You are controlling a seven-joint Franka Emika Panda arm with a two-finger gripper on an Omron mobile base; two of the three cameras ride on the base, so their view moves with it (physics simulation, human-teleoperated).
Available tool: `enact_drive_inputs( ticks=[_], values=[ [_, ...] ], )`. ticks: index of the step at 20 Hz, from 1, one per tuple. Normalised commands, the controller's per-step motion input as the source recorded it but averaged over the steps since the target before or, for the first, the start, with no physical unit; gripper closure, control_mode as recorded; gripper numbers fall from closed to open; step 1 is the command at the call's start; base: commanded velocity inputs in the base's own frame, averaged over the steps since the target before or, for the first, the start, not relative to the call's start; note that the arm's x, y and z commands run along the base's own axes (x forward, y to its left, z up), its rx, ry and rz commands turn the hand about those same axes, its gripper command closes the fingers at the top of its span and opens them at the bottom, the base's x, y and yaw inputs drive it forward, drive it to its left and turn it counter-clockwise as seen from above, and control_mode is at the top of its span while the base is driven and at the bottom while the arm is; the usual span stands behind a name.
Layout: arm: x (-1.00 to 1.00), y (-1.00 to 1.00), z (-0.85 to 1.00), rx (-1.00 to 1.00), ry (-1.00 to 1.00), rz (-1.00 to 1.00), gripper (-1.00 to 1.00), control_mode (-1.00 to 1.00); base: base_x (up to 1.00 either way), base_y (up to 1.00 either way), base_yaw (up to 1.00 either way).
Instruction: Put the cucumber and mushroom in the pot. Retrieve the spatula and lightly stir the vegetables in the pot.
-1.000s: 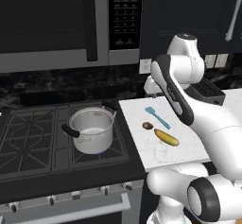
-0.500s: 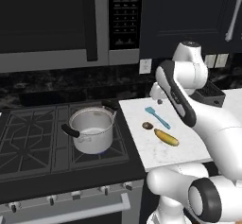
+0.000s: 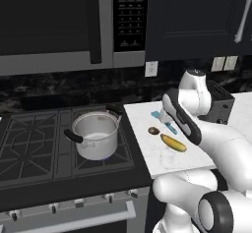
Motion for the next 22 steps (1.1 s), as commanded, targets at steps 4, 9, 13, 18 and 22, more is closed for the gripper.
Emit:
enact_drive_inputs(
  ticks=[4,9,13,18,22],
  values=[
    [0.56,0.00,-0.63,-0.06,0.12,0.02,-1.00,-1.00,0.00,0.00,0.00],
    [0.53,0.00,-0.58,-0.05,0.12,0.02,-1.00,-1.00,0.00,0.00,0.00],
    [0.33,0.00,-0.55,0.00,0.11,0.03,-1.00,-1.00,0.00,0.00,0.00],
    [0.18,-0.02,-0.40,0.00,0.03,0.02,-1.00,-1.00,0.00,0.00,0.00],
    [0.05,-0.13,-0.31,0.00,0.00,0.00,-1.00,-1.00,0.00,0.00,0.00]
  ],
)
